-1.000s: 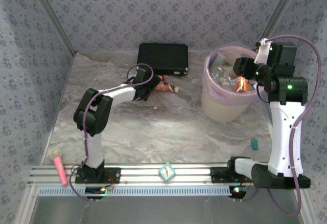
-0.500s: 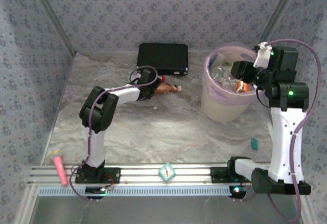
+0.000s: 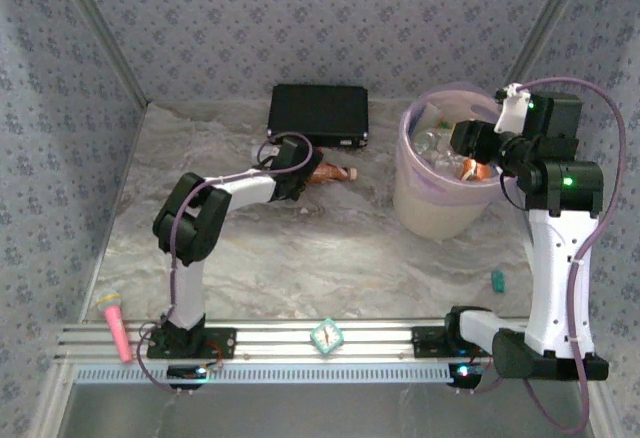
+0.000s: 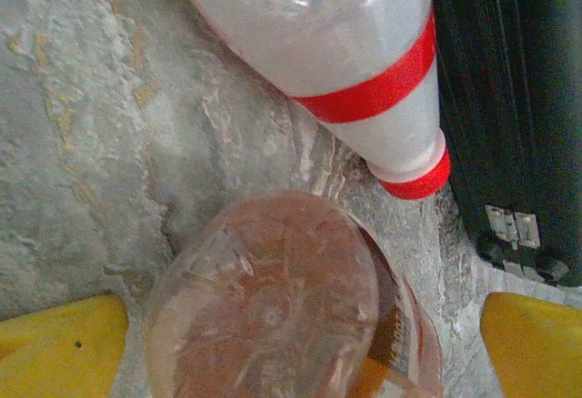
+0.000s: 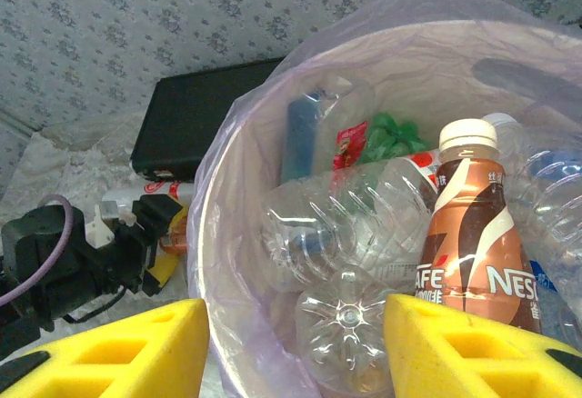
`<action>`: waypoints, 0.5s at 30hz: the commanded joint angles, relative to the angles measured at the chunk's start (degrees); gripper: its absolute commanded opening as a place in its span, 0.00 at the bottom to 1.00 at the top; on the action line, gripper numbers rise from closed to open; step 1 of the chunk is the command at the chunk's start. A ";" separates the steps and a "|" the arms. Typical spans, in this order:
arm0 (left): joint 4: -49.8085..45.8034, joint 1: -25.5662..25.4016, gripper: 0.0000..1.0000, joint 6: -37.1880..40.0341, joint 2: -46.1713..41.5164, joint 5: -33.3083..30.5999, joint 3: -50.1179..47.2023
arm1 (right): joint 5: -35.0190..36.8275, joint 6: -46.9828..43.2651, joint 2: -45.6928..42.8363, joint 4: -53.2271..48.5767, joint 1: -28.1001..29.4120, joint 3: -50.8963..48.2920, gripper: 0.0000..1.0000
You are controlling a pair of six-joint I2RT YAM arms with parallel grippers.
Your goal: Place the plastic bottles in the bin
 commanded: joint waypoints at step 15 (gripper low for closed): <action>1.51 -1.02 0.61 -6.42 1.34 3.17 -0.18 | 0.21 -0.77 -2.08 -1.78 0.41 0.88 0.55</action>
